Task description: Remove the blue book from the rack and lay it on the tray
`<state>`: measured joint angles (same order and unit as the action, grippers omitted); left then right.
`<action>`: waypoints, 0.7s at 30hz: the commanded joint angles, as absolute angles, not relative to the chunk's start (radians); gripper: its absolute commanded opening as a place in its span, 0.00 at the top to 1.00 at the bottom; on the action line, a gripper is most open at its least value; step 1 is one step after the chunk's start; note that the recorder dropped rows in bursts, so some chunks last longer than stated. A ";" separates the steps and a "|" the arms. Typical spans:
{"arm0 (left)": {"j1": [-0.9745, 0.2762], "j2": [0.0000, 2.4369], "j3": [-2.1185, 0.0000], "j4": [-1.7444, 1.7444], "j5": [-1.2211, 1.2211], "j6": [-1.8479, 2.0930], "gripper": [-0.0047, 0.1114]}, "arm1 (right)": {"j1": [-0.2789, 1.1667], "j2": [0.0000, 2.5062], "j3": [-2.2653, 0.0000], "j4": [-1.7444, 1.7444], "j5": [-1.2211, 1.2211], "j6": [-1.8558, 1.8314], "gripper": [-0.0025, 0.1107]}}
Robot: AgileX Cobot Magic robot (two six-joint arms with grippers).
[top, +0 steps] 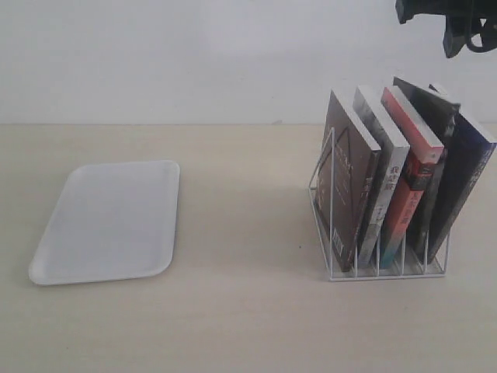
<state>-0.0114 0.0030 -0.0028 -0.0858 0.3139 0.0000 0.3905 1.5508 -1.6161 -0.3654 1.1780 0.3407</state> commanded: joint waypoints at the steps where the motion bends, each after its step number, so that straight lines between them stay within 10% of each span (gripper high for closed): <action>1: -0.009 0.000 0.000 -0.086 0.307 -0.008 0.92 | 0.389 1.548 -1.615 -0.352 1.157 0.334 0.64; 21: -0.009 0.000 0.000 -0.086 0.307 -0.008 0.92 | 0.363 1.547 -1.617 -0.380 1.205 0.280 0.64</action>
<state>-0.0114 0.0030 -0.0028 -0.0858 0.3139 0.0000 0.3865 1.5508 -1.6161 -0.3912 1.2022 0.3096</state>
